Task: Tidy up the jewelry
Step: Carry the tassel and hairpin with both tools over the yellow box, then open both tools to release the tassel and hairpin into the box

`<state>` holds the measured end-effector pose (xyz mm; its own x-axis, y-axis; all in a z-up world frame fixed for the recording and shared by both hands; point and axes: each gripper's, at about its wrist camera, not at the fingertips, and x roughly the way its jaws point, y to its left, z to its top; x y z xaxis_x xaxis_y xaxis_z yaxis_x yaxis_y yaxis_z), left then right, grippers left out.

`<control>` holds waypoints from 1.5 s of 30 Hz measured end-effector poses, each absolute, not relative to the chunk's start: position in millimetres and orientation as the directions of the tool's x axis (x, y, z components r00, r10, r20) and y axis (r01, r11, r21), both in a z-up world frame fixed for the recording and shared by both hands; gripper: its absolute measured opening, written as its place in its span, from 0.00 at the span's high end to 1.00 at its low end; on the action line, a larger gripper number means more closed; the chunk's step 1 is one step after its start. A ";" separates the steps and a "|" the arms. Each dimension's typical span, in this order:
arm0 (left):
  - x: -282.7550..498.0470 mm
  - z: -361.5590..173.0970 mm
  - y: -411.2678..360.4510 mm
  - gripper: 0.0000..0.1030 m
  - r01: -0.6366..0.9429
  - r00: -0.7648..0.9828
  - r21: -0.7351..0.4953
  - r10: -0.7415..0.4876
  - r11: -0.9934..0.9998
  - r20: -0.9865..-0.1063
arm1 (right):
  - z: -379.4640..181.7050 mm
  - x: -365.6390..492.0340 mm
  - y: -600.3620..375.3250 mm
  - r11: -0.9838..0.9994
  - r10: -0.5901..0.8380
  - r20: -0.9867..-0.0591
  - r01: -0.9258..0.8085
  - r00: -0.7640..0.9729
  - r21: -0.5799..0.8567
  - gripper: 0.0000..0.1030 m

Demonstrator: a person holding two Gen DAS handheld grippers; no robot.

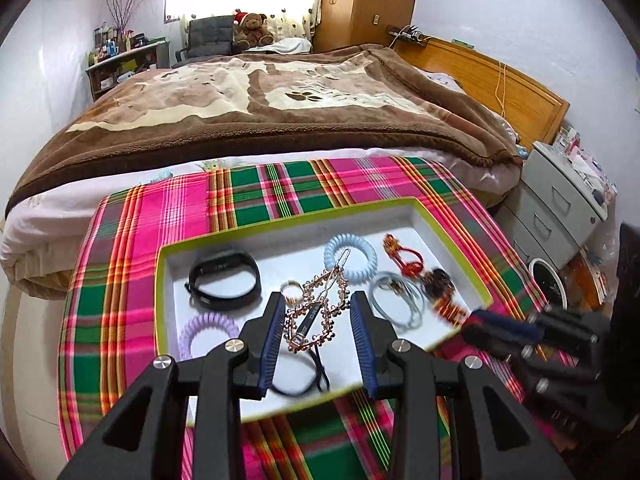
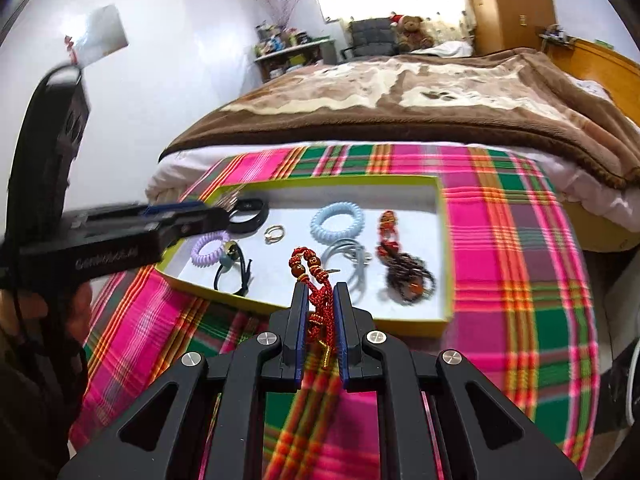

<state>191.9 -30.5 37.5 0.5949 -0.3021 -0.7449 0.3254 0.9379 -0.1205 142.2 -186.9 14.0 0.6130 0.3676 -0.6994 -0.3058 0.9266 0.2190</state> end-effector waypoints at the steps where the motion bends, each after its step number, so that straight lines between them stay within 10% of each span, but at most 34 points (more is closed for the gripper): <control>1: 197.2 35.6 -31.0 0.66 0.326 0.591 -0.118 -0.300 0.938 -0.749 | 11.6 145.4 -183.9 0.927 0.365 -0.704 -0.310 0.609 0.212 0.88; 45: 250.5 -9.6 -42.3 0.61 0.314 0.489 -0.158 -0.302 0.936 -0.818 | -19.7 184.1 -159.2 0.936 0.315 -0.759 -0.320 0.570 0.149 0.83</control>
<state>250.5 -42.3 -9.6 0.4888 -0.3022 -0.8184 0.3139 0.9362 -0.1582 184.1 -159.2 -19.7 0.5702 0.3154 -0.7585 -0.3197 0.9358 0.1488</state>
